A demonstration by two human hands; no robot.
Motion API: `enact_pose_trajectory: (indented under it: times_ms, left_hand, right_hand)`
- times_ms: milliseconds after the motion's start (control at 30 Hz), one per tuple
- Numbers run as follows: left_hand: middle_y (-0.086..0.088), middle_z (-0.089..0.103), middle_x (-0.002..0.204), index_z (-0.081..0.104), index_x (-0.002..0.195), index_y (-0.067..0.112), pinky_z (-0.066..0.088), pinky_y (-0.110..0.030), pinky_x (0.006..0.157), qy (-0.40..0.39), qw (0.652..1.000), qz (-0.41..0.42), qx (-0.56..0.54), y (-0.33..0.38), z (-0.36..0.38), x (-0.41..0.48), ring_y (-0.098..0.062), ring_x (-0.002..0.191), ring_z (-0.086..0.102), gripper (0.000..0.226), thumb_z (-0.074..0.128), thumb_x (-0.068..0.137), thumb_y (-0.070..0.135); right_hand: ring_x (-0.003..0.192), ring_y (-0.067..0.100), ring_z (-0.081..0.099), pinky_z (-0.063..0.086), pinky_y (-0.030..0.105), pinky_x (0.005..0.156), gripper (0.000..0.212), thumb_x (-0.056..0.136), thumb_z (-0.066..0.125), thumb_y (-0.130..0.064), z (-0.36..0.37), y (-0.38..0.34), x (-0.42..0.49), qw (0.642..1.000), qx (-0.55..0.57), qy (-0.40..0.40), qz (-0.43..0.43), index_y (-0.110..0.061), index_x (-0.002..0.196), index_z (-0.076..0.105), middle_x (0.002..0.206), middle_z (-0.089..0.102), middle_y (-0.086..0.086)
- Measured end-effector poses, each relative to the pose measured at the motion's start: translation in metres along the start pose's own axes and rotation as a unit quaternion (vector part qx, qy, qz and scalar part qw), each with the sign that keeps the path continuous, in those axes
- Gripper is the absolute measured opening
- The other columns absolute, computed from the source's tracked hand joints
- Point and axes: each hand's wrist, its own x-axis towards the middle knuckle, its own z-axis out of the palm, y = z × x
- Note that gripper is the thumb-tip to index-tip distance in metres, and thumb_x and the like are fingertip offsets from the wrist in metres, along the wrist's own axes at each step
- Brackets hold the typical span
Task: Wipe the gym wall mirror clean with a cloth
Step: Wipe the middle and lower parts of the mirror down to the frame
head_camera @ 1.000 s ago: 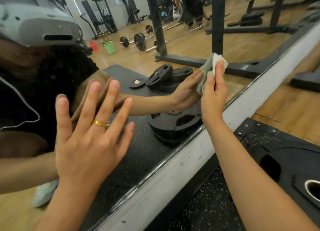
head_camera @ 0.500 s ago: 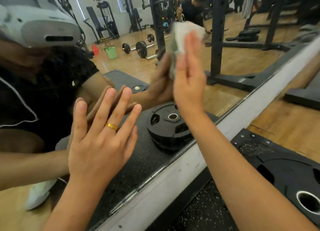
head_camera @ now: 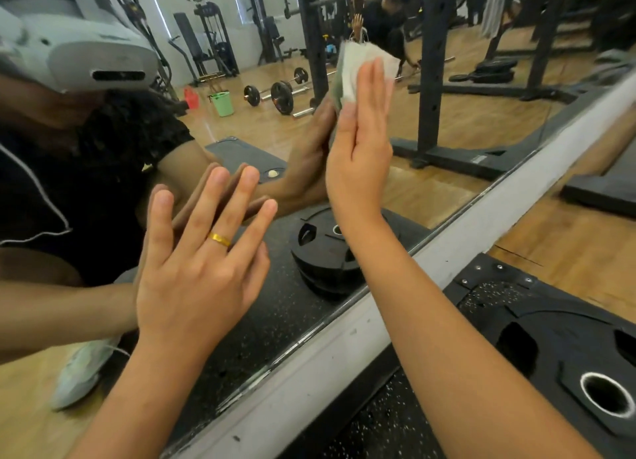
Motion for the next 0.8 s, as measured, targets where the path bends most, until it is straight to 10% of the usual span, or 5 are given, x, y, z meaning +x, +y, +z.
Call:
enact_pose_trajectory:
  times_ms: [167, 300, 533, 800]
  left_hand:
    - [-0.008, 0.034, 0.166, 0.058, 0.147, 0.021, 0.020, -0.064, 0.123, 0.004, 1.000, 0.000, -0.008, 0.002, 0.000, -0.001, -0.031, 0.155, 0.029, 0.046, 0.056, 0.102, 0.029]
    - [-0.007, 0.035, 0.165, 0.060, 0.146, 0.020, 0.020, -0.064, 0.123, 0.009, 1.000, -0.003, -0.018, 0.002, -0.001, 0.003, -0.031, 0.154, 0.031, 0.044, 0.055, 0.102, 0.028]
    - [-0.006, 0.036, 0.165, 0.062, 0.143, 0.020, 0.018, -0.063, 0.123, 0.011, 0.999, -0.017, -0.034, 0.003, -0.001, 0.002, -0.030, 0.154, 0.031, 0.041, 0.053, 0.103, 0.027]
    - [-0.007, 0.039, 0.164, 0.063, 0.142, 0.019, 0.015, -0.062, 0.123, 0.030, 0.999, -0.009, -0.030, 0.000, -0.001, 0.001, -0.030, 0.155, 0.030, 0.040, 0.056, 0.103, 0.026]
  right_hand:
    - [0.157, 0.029, 0.019, 0.022, 0.051, 0.127, 0.046, 0.108, 0.041, -0.006, -0.017, 0.056, -0.061, 0.997, -0.051, -0.030, -0.043, 0.002, 0.154, 0.039, 0.164, 0.032, 0.016]
    - [0.157, 0.007, 0.014, 0.020, 0.037, 0.129, 0.050, 0.113, 0.035, -0.025, -0.053, 0.102, -0.102, 0.980, -0.044, 0.007, 0.195, -0.018, 0.162, 0.027, 0.171, 0.019, -0.004]
    - [0.148, 0.025, 0.037, 0.031, 0.036, 0.120, 0.051, 0.114, 0.028, -0.034, -0.078, 0.127, -0.076, 0.881, -0.011, 0.105, 0.462, -0.031, 0.164, 0.022, 0.166, 0.033, 0.003]
    - [0.157, 0.012, 0.017, 0.020, 0.028, 0.126, 0.053, 0.113, 0.031, -0.027, -0.037, 0.079, -0.084, 0.971, -0.014, 0.037, 0.235, -0.028, 0.164, 0.015, 0.171, 0.013, -0.011]
